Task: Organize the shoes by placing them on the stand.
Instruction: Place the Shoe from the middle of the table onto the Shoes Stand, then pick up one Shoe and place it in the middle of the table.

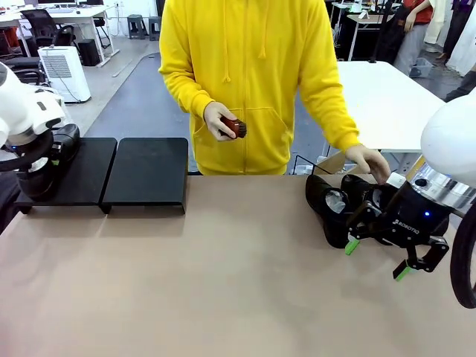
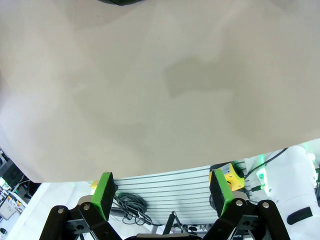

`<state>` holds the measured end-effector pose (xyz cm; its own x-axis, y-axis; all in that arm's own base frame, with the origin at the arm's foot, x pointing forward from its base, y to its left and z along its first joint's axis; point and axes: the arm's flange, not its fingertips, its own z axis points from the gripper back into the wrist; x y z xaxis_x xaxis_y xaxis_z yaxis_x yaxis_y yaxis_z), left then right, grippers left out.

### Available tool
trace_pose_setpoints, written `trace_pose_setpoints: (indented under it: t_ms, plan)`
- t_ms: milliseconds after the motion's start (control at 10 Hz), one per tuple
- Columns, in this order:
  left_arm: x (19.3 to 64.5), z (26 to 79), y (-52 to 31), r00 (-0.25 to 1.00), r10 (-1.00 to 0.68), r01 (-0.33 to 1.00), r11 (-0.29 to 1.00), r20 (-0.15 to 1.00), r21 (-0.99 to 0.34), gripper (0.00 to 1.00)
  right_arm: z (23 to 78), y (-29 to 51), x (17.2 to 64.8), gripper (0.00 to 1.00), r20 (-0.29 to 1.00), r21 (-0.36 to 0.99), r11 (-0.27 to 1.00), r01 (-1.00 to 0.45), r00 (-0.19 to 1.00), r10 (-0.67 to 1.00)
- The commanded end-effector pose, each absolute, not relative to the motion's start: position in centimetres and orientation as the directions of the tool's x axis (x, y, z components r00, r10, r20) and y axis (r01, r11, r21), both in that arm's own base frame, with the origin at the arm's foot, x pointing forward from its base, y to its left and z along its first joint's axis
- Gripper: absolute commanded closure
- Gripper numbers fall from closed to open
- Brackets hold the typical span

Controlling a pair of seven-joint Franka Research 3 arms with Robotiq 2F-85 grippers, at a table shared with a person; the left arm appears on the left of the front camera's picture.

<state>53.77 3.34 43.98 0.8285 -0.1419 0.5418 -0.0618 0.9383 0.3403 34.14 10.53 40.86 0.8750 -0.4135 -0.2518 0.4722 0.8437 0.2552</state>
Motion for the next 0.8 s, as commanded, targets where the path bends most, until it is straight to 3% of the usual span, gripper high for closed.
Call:
trace_pose_setpoints:
  t_ms: [0,100,700]
  plan:
    - [50.7,44.6,3.1,0.848,-0.133,-0.031,0.954,0.513,0.300,0.00,40.9,10.6,34.2,0.00,-0.245,0.257,0.848,0.463,0.880,-0.406]
    - [53.8,44.0,3.3,0.828,-0.142,-0.062,0.938,0.542,0.340,0.00,40.9,10.6,34.2,0.00,-0.245,0.257,0.848,0.463,0.880,-0.406]
    - [53.8,44.0,3.3,0.828,-0.142,-0.062,0.938,0.542,0.340,0.00,40.9,10.6,34.2,0.00,-0.245,0.257,0.848,0.463,0.880,-0.406]
